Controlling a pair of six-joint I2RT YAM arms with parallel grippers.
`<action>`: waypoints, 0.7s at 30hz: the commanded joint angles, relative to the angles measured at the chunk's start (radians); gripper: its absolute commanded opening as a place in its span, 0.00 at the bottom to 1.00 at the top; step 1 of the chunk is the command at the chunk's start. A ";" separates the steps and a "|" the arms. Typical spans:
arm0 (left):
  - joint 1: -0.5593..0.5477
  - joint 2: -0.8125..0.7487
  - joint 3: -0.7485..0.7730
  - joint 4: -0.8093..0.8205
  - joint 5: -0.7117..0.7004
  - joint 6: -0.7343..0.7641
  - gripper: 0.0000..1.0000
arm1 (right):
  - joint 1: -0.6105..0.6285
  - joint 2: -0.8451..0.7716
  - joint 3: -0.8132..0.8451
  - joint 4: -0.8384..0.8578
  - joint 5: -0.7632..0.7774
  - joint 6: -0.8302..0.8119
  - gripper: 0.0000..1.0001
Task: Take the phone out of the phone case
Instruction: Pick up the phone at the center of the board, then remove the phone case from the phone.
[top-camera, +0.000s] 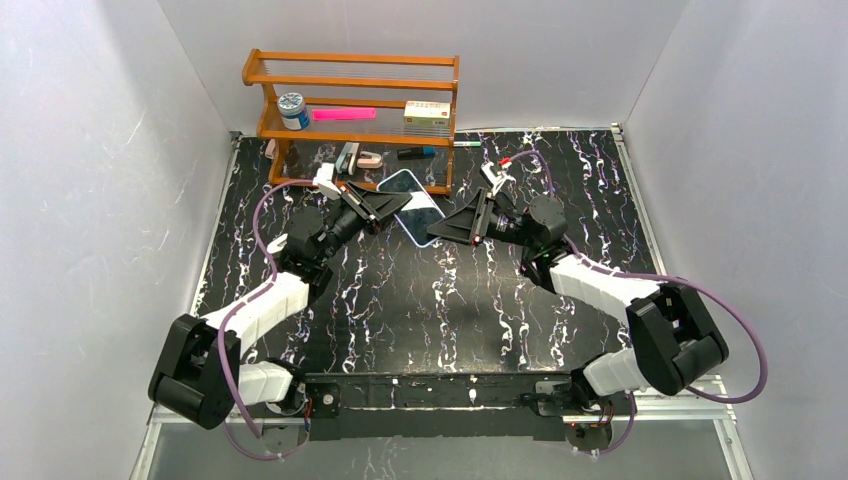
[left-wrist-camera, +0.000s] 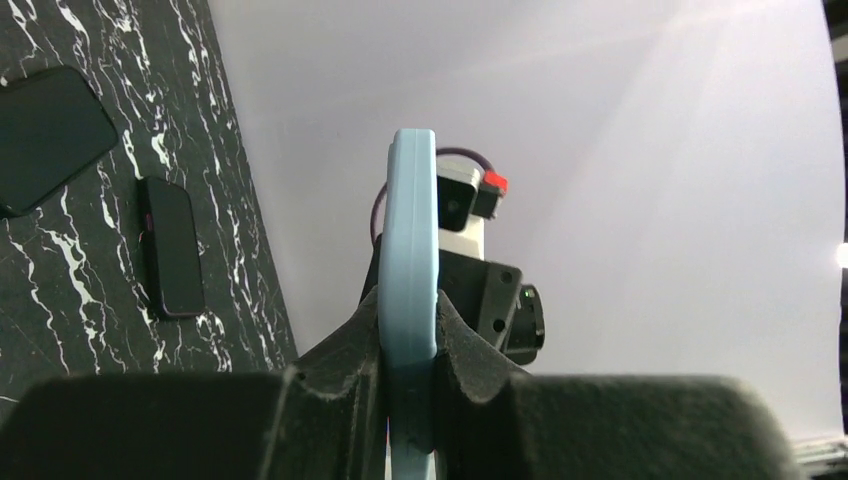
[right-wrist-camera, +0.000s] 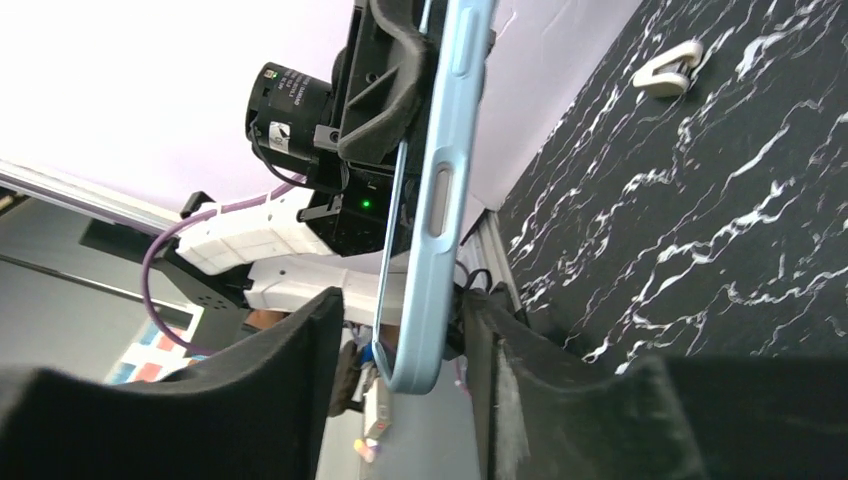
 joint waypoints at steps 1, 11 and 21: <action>-0.007 -0.060 -0.004 0.045 -0.135 -0.075 0.00 | 0.008 -0.060 0.007 0.040 0.055 -0.060 0.61; -0.052 -0.047 0.015 0.043 -0.299 -0.144 0.00 | 0.049 -0.114 -0.022 0.016 0.153 -0.128 0.72; -0.105 -0.035 0.023 0.035 -0.377 -0.168 0.00 | 0.070 -0.117 0.000 0.003 0.194 -0.171 0.62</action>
